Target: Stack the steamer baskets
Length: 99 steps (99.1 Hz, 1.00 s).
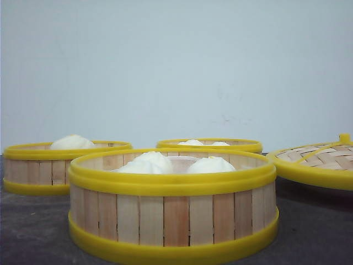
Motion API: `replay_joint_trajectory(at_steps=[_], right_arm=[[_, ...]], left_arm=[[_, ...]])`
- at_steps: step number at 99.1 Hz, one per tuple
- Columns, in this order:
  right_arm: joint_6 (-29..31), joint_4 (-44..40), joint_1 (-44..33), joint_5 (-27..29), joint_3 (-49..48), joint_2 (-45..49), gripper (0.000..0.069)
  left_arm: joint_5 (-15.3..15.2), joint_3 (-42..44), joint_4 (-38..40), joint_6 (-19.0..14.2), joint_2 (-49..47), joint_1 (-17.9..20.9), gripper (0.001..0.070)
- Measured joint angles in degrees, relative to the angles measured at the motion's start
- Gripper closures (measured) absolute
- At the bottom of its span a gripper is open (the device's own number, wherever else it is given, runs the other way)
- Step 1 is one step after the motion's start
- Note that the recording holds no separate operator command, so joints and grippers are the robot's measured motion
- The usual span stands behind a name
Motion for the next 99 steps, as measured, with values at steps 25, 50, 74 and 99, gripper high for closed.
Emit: replay_joint_trajectory(at_steps=[25,50,74,99], right_arm=[[2.54,-3.89,0.00,-0.44,3.48,1.33,0.0682],[1.55,-9.09,0.00,-3.19,20.31,15.10,0.0682],[-7.13,-21.88,1.46,-4.90,43.36,33.09,0.0682],[-11.34,-27.74,5.44,-4.94,54.99,41.59,0.0440]], left_arm=[[-0.13,2.60,-1.49,-2.62,1.60,0.00,0.0685],[-0.13,19.65,-2.47,-4.76,13.75,0.00,0.0685],[1.88,39.87,-9.99,-1.88,29.59,0.00,0.0685],[6.12,45.46,-12.76,0.92,35.26,-0.96,0.0530]])
